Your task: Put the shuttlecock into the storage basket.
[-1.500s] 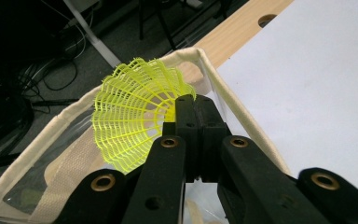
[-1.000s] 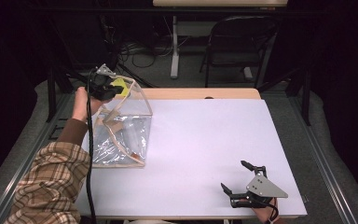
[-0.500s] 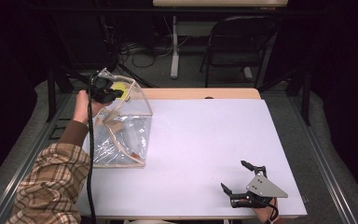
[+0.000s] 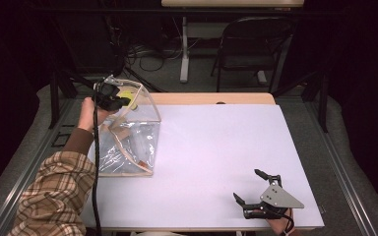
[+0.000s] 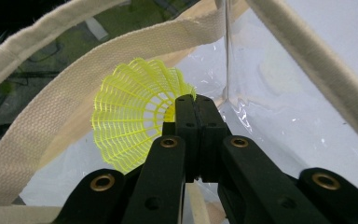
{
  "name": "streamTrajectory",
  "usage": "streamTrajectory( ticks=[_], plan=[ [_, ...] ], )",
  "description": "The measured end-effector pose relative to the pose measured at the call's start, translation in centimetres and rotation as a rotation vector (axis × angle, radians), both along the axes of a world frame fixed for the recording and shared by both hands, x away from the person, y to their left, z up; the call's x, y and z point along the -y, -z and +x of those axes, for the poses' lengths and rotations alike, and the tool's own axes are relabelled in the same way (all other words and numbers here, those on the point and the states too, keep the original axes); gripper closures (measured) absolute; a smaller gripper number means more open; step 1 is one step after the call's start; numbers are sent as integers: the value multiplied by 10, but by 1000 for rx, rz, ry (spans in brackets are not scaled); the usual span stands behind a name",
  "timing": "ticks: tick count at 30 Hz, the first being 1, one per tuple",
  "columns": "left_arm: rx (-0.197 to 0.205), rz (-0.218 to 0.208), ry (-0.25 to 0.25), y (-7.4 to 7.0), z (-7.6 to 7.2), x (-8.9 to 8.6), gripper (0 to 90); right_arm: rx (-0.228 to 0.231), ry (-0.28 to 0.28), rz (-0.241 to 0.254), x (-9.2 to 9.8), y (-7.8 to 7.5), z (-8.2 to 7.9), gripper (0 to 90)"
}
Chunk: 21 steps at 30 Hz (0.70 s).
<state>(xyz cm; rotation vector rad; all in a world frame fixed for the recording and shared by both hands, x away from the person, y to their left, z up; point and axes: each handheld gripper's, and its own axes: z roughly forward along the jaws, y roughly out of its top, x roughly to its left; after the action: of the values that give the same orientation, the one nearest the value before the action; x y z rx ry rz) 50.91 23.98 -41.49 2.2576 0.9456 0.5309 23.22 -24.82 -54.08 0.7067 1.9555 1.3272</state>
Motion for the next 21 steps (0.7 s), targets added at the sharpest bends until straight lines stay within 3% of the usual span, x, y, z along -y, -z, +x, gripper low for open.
streamTrajectory(
  ticks=[21],
  plan=[
    [-46,17,1,14,4,-2,896,-1,1,0,0,0,0,19]
  ],
)
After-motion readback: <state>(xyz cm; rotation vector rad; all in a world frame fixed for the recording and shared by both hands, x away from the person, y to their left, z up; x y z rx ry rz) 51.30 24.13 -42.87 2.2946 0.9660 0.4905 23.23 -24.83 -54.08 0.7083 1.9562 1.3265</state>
